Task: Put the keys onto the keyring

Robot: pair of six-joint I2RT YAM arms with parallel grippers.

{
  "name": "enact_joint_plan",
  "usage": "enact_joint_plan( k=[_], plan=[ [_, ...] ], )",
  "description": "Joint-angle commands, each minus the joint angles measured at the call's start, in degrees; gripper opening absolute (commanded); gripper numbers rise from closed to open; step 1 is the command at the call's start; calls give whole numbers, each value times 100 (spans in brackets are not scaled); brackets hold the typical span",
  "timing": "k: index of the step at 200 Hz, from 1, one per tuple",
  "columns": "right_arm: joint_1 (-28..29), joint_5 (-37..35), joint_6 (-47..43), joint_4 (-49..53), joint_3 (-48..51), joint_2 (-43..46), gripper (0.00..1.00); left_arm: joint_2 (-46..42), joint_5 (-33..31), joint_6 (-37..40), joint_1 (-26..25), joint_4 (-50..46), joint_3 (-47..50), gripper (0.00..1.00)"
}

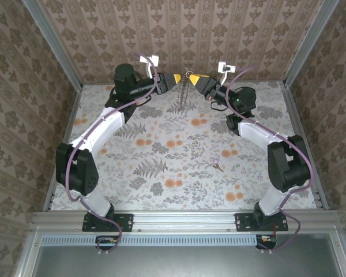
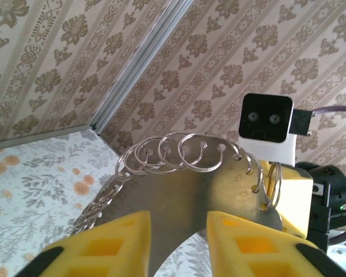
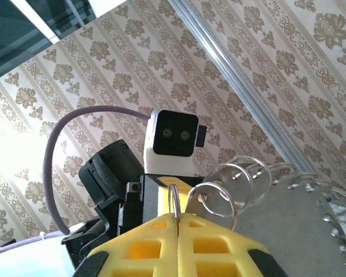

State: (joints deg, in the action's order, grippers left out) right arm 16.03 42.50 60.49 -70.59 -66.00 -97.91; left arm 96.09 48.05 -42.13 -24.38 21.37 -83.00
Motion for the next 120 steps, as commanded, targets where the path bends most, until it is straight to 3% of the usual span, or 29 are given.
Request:
enact_joint_plan(
  k=[1, 120],
  plan=[
    [53, 138, 86, -417, -221, 53, 0, -65, 223, -290, -50, 750, -75, 24],
    [83, 145, 32, -246, -47, 299, 0, -258, 421, -166, -495, 1121, 39, 23]
  ],
)
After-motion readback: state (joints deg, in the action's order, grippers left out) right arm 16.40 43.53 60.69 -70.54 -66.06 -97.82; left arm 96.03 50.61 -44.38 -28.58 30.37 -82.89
